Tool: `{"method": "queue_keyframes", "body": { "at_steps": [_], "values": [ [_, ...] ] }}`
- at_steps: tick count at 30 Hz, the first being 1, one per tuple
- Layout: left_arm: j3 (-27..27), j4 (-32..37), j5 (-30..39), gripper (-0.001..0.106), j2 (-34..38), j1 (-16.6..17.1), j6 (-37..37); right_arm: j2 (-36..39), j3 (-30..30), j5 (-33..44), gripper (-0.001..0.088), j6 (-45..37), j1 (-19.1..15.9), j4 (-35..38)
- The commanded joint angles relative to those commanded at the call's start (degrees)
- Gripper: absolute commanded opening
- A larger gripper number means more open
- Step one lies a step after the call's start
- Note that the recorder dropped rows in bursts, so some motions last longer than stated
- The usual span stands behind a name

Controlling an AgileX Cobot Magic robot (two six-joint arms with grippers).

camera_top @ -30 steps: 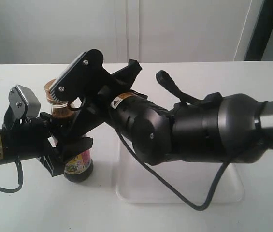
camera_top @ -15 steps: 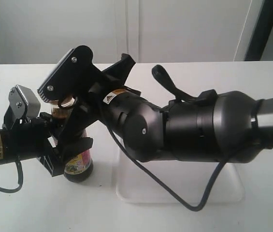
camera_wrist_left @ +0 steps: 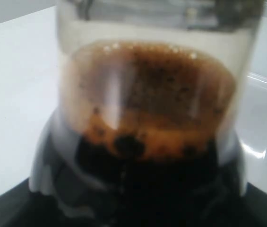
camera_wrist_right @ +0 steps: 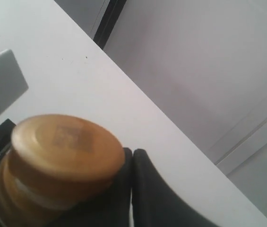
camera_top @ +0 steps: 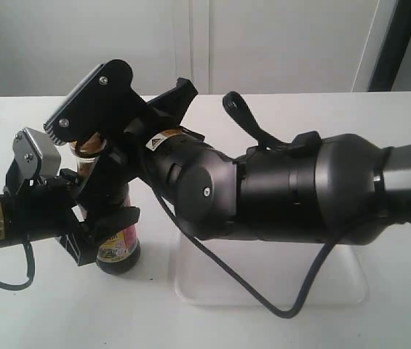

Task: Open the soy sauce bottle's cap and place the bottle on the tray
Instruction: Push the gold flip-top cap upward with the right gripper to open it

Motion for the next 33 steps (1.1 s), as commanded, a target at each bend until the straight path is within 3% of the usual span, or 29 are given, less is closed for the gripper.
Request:
{"method": "queue_keyframes", "body": {
  "at_steps": [12, 18, 24, 27, 33],
  "values": [
    [0.0, 0.7, 0.0, 0.000, 0.0, 0.0, 0.0, 0.5, -7.1, 2.6, 0.0000, -4.7, 0.3, 5.1],
    [0.0, 0.9, 0.0, 0.000, 0.0, 0.0, 0.0, 0.2, -7.5, 1.8, 0.0000, -4.7, 0.3, 10.8],
    [0.0, 0.9, 0.0, 0.000, 0.0, 0.0, 0.0, -2.0, -7.5, 4.9, 0.0000, -3.2, 0.2, 11.6],
    [0.0, 0.9, 0.0, 0.000, 0.0, 0.0, 0.0, -4.4, -7.3, 7.7, 0.0000, -2.9, -1.3, 13.6],
    [0.0, 0.9, 0.0, 0.000, 0.0, 0.0, 0.0, -8.1, -7.3, 24.2, 0.0000, -2.9, -8.2, 14.2]
  ]
}}
